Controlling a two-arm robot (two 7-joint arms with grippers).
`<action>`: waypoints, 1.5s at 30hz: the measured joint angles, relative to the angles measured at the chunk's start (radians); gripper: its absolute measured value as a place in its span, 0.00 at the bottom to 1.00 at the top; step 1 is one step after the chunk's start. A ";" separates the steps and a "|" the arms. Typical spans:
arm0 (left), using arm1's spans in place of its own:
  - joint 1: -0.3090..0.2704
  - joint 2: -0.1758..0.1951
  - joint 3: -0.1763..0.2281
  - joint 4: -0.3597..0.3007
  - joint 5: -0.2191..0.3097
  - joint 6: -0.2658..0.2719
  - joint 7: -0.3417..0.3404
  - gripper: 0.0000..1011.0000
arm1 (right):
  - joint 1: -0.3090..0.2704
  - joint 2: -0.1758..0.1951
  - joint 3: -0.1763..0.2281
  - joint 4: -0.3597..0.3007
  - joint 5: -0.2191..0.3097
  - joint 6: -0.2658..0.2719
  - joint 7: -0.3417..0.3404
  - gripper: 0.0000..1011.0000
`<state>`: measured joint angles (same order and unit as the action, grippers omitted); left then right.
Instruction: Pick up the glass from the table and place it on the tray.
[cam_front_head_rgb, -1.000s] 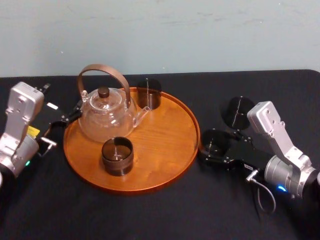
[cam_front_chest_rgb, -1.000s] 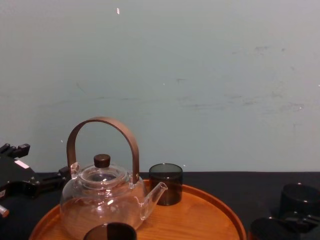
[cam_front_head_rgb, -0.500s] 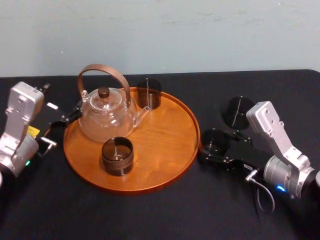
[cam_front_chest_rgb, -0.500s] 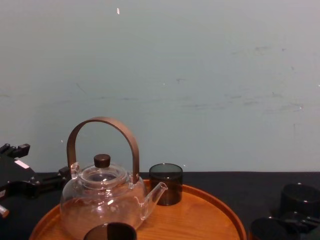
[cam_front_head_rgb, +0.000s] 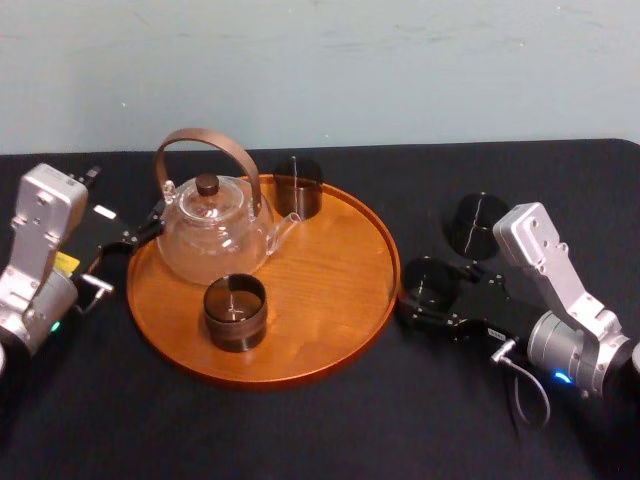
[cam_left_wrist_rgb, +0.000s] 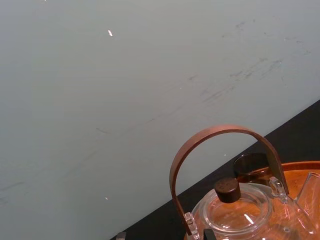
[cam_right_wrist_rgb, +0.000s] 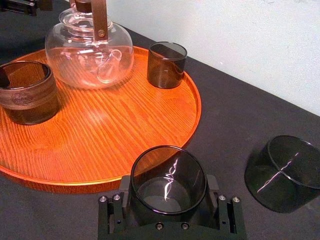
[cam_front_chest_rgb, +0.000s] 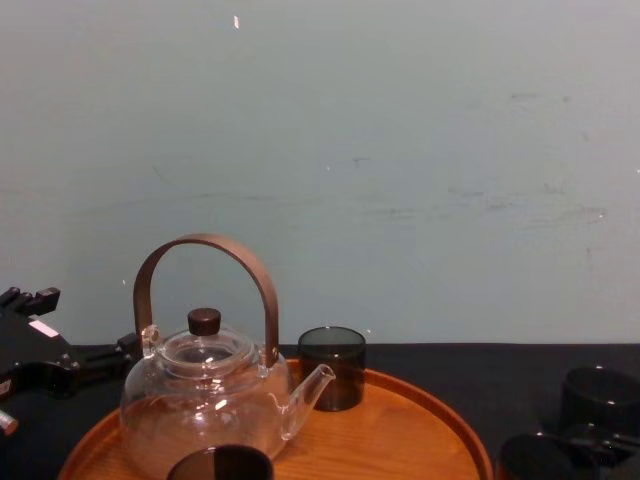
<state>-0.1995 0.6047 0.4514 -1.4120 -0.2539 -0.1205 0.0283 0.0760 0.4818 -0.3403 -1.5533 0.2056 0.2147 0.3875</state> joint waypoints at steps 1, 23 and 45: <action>0.000 0.000 0.000 0.000 0.000 0.000 0.000 0.99 | 0.000 0.000 0.000 0.000 0.000 0.000 0.000 0.89; 0.000 0.000 0.000 0.000 0.000 0.000 0.000 0.99 | -0.025 0.047 -0.002 -0.132 0.045 0.038 0.038 0.89; 0.000 0.000 0.000 0.000 0.000 0.000 0.000 0.99 | 0.064 -0.032 -0.120 -0.128 -0.004 0.076 0.035 0.89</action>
<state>-0.1995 0.6047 0.4514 -1.4120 -0.2539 -0.1205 0.0283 0.1403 0.4493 -0.4605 -1.6812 0.2014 0.2908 0.4221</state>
